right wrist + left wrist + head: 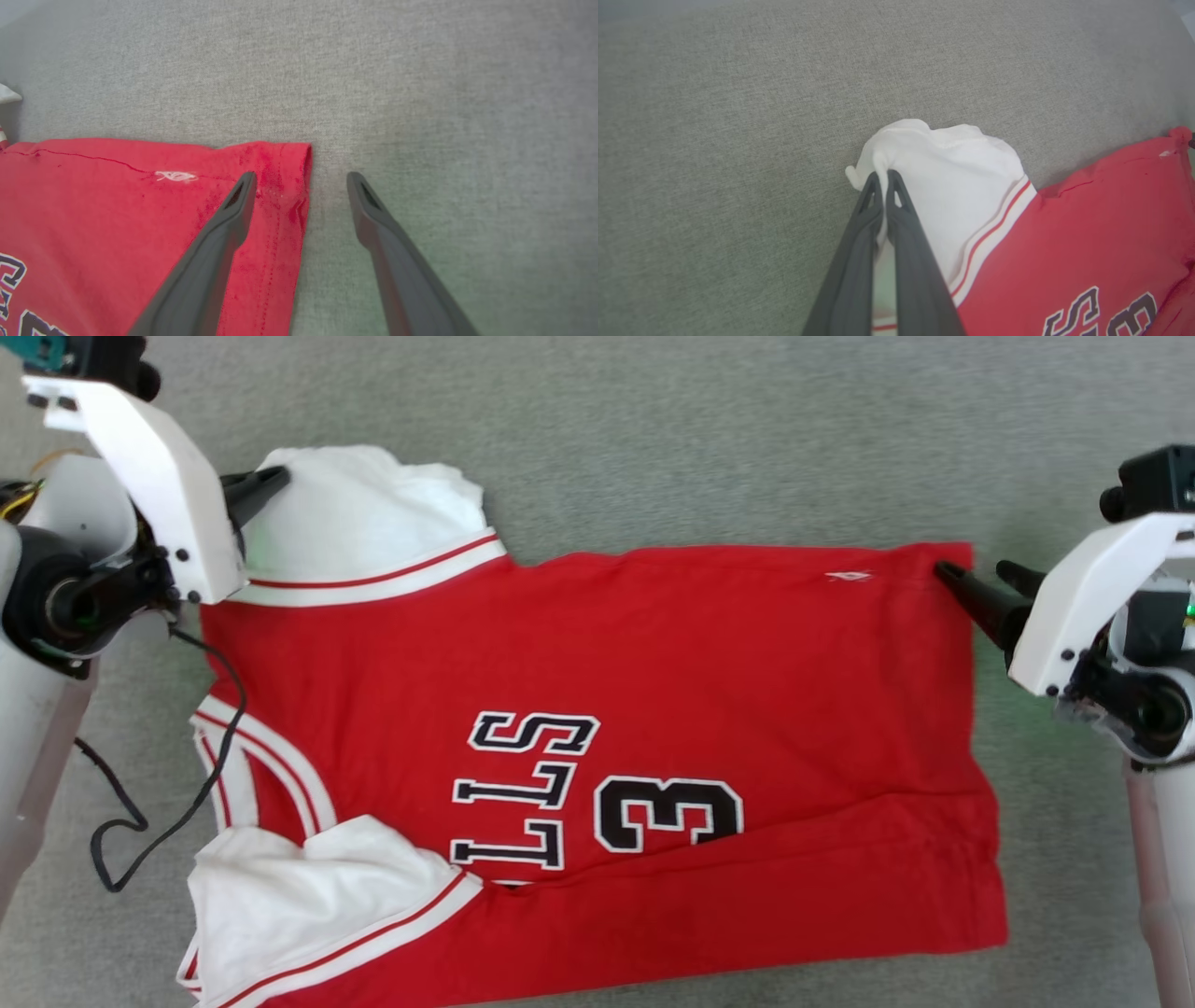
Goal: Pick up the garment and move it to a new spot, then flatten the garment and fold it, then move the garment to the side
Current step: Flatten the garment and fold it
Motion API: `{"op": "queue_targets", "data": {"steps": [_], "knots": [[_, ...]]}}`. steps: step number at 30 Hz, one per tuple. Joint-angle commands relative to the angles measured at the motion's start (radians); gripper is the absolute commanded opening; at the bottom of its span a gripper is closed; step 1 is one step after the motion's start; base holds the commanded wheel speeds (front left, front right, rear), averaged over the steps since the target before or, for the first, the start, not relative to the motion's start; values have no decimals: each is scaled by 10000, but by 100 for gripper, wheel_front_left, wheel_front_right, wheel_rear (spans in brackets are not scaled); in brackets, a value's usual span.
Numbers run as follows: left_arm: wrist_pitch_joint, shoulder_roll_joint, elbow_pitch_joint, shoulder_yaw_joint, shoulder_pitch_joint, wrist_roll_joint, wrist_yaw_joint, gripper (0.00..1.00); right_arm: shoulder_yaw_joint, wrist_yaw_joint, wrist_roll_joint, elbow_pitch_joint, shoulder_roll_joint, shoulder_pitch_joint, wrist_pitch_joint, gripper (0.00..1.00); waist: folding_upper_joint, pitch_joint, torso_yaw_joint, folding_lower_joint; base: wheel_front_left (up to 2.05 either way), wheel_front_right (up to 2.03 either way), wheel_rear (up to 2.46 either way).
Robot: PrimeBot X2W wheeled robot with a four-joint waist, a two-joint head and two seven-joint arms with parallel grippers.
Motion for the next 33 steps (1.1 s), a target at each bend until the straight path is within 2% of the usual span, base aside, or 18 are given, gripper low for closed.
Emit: {"op": "queue_targets", "data": {"steps": [1, 8, 9, 11, 13, 21, 27, 33], "knots": [[-157, -88, -79, -83, -175, 108, -85, 0, -12, -4, -160, 295, -39, -365, 233, 100, 0, 220, 302, -1, 0, 0, 0], [-549, -313, -128, -281, -361, 164, -228, 0, 161, -2, -315, 1648, 296, -689, 1460, 100, 0, 446, 554, -1, 0, 0, 0], [-583, -326, -108, -305, -359, 153, -245, 0, 155, -4, -340, 1846, 352, -664, 1743, 48, 0, 457, 568, -1, 0, 0, 0], [-643, -339, -69, -362, -372, 130, -262, 0, 239, -2, -336, 1881, 399, -656, 1893, 0, 0, 475, 595, -1, 0, 0, 0], [-711, -345, -17, -395, -380, 96, -288, 0, 315, -2, -388, 1797, 338, -749, 1931, 0, 0, 466, 605, -1, 0, 0, 0], [-1489, -272, 69, -435, 64, -152, -314, 0, 447, -2, -401, 462, -320, -816, 934, 0, 0, -140, 676, -1, 0, 0, 0], [-2420, -66, -403, -602, 1120, -419, -323, 0, 383, -4, -317, -582, -706, 301, 388, 0, 0, -1133, 891, -1, 0, 0, 0], [-3157, 185, -893, -540, 2507, -846, -323, 0, 30, -4, -109, -1142, -762, 1842, 119, 0, 0, -1966, 1096, -1, 0, 0, 0]]}}
